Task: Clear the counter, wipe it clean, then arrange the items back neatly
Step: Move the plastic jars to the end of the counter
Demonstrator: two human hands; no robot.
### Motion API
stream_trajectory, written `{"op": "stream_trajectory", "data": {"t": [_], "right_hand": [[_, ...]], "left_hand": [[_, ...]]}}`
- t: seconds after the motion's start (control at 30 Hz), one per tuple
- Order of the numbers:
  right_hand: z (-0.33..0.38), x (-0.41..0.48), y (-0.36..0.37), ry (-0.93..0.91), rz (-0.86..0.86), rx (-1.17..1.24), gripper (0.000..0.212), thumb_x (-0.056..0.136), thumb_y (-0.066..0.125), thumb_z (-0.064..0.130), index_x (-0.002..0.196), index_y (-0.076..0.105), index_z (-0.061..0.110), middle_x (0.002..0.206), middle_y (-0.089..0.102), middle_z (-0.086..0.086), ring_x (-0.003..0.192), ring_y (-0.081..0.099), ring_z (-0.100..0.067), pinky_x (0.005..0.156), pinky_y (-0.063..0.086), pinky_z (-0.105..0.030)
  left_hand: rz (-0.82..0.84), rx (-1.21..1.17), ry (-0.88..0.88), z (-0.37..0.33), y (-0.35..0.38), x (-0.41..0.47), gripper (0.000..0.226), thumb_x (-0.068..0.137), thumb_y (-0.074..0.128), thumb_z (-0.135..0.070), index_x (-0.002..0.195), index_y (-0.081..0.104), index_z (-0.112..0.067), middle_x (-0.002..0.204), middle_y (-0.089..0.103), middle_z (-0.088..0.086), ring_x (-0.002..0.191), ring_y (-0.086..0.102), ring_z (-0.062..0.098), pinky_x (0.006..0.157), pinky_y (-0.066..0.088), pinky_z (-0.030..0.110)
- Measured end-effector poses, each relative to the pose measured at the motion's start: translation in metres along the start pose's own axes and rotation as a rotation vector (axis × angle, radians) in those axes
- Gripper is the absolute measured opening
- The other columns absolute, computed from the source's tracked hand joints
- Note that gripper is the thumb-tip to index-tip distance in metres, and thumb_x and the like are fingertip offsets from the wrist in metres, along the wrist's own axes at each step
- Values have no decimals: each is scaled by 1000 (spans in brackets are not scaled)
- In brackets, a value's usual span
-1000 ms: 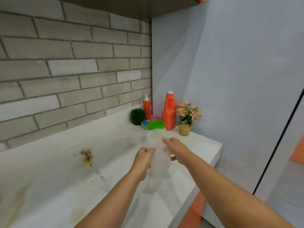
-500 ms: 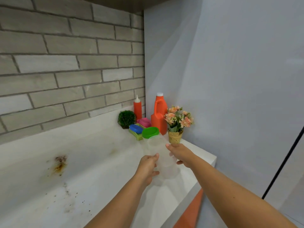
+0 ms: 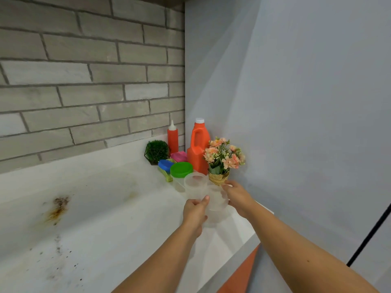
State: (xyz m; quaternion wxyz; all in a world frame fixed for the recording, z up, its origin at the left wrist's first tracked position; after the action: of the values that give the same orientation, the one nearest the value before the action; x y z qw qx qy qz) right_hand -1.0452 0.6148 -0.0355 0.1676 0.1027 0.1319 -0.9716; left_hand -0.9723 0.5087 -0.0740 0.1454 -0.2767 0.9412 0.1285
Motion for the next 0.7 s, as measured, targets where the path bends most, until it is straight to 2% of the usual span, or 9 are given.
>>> {"op": "stream_trajectory", "data": {"t": [0.1, 0.17, 0.23, 0.33, 0.4, 0.47, 0.6, 0.7], "right_hand": [[-1, 0, -3, -24, 17, 15, 43, 98, 43, 27, 139, 36, 19, 138, 44, -8, 126, 42, -26, 102, 38, -34], [-1, 0, -4, -54, 16, -60, 42, 98, 43, 25, 139, 37, 18, 142, 40, -7, 129, 39, -25, 94, 35, -30], [-1, -1, -5, -98, 14, -183, 41, 97, 45, 23, 138, 39, 17, 141, 41, -7, 126, 41, -25, 88, 35, -27], [5, -1, -4, -220, -125, -473, 40, 95, 49, 22, 133, 46, 14, 137, 44, -10, 125, 43, -29, 95, 43, -34], [15, -3, -1, -317, -252, -643, 37, 92, 51, 22, 128, 52, 13, 131, 47, -12, 121, 44, -31, 100, 41, -40], [26, -8, 8, -408, -285, -673, 31, 91, 52, 20, 121, 58, 13, 124, 51, -11, 116, 45, -30, 97, 42, -40], [43, -18, 38, -513, -200, -614, 20, 90, 55, 22, 106, 64, 14, 112, 56, -10, 107, 49, -30, 92, 44, -38], [51, -23, 63, -553, -148, -625, 21, 89, 55, 21, 105, 64, 12, 108, 57, -11, 103, 53, -30, 88, 43, -34]], "left_hand": [[-15, -40, 8, 1, 4, 2, 25, 91, 57, -22, 108, 46, -8, 111, 49, 7, 93, 50, 19, 90, 45, 33], [-20, -59, 11, 0, 4, 5, 24, 93, 54, -24, 111, 46, -10, 115, 50, 8, 99, 49, 20, 94, 44, 34], [-10, -63, 2, -5, 1, 6, 16, 95, 49, -27, 103, 47, -13, 115, 52, 8, 104, 50, 22, 92, 45, 35], [-29, -53, 1, -12, -7, 7, 25, 97, 44, -28, 116, 46, -13, 116, 51, 5, 107, 50, 23, 88, 46, 35], [-69, -33, 19, -18, -13, 7, 30, 97, 43, -27, 123, 44, -12, 116, 47, 4, 107, 48, 23, 87, 45, 35], [-104, -29, 38, -23, -20, 5, 29, 97, 43, -26, 122, 45, -12, 115, 46, 5, 106, 47, 23, 84, 45, 35], [-144, -45, 73, -34, -41, -2, 18, 96, 44, -22, 112, 48, -13, 108, 49, 7, 100, 49, 23, 81, 47, 35], [-171, -59, 103, -43, -64, -8, 15, 96, 43, -21, 107, 49, -12, 106, 51, 7, 98, 51, 23, 78, 47, 34]]}}
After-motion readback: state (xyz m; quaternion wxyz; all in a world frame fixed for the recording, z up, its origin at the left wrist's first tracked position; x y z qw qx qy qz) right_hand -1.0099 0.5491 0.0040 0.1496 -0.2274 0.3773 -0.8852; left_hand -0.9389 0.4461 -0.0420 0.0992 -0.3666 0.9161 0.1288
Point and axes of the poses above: each hand's wrist, its own x-axis towards the middle knuckle, its own y-axis out of the palm, z = x × y, the point moved 2 cm from there along x, towards the middle knuckle
